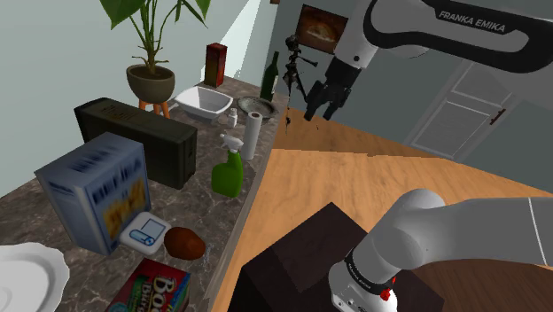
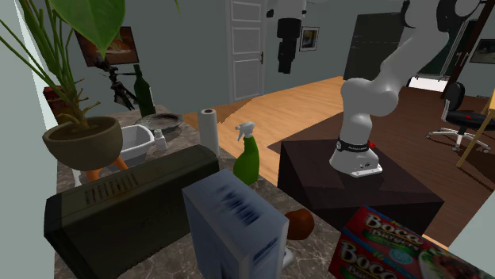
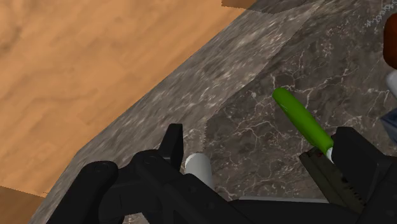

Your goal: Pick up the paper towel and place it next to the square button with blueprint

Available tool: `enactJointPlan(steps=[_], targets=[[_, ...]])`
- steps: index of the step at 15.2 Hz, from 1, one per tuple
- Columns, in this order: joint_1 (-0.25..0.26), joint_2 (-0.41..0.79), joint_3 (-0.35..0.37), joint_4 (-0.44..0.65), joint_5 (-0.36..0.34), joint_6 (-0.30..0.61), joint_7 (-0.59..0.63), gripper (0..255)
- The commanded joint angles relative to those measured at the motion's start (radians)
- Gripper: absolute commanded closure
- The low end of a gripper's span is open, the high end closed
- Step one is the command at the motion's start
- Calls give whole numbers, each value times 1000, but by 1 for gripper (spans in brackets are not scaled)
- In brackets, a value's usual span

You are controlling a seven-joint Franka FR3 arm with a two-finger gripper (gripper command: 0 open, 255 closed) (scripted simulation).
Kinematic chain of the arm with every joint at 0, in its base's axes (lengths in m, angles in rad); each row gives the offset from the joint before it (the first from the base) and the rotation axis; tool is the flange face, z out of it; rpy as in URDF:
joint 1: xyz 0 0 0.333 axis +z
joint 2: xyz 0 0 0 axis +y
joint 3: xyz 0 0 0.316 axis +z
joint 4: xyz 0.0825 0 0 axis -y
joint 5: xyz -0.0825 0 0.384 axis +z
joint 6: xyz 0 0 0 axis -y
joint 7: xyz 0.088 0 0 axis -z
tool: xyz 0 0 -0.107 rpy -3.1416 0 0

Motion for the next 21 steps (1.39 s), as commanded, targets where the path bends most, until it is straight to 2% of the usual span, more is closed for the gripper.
enactJointPlan(steps=[1,11,21], targets=[[0,0,0,0,0,0,0,0],[9,356,-38,115,13,255,-70,0],[13,737,-66,365,64,395,-144,0]])
